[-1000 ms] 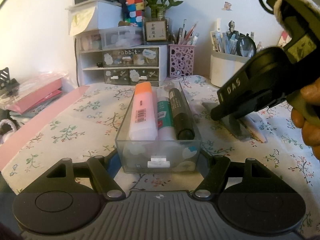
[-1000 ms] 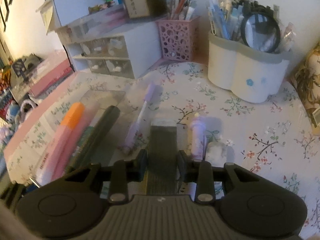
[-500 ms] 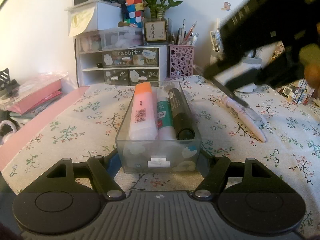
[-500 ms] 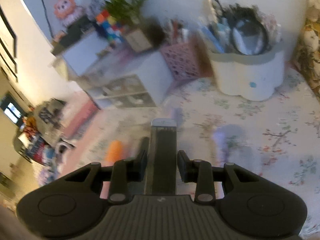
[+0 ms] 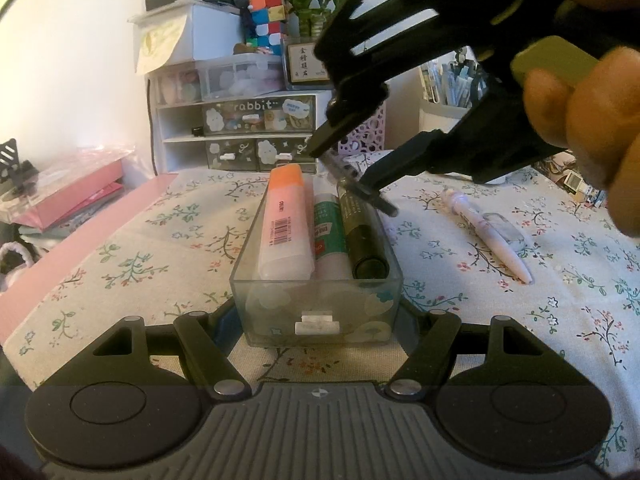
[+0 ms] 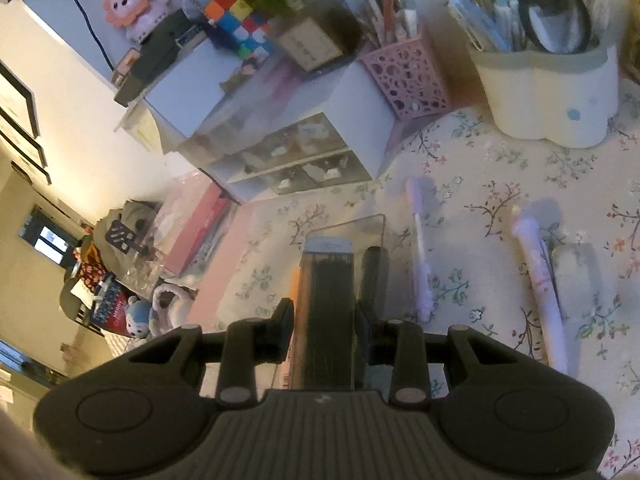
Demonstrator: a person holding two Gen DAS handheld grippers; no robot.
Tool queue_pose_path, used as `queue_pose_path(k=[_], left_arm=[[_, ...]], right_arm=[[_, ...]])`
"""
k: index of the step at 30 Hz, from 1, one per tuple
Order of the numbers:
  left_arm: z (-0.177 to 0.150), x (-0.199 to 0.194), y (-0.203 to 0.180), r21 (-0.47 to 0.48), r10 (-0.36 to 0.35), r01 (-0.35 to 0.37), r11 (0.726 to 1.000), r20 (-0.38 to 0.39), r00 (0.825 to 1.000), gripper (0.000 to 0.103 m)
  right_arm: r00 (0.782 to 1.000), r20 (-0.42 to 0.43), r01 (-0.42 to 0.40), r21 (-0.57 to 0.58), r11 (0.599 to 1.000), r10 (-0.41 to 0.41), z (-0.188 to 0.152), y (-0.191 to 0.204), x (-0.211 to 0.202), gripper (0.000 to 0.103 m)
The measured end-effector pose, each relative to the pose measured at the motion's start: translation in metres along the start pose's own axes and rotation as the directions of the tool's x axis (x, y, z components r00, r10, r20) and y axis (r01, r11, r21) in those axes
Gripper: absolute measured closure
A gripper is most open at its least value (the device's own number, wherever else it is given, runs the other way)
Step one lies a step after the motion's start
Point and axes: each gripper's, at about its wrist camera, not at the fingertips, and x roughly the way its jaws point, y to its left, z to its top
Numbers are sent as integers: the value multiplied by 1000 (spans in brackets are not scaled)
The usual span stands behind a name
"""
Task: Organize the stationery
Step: 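Carry the dark grey item into the clear box and open the right tool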
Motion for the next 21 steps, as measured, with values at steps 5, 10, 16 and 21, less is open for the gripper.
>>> queue_pose_path(k=[5,10,16,21], left_arm=[[0,0,0,1,-2,2,1000,-1,1000,31],[0,0,-1,3,-2,2,1000,0,1000,31],[0,0,-1,3,-2,2,1000,-1,1000,31],[0,0,-2,6,-6,6,1000,-3,1000,31]], right_arm=[[999,-29,23,1,1000,-23,0,3,8,65],[1000,-16,6,10,1000,-6,-2,-2,6,64],[999,0,39,-56,998,-39,-3,2,2,66],[999,3,53,-123,991,-53,-4,9,3,69]])
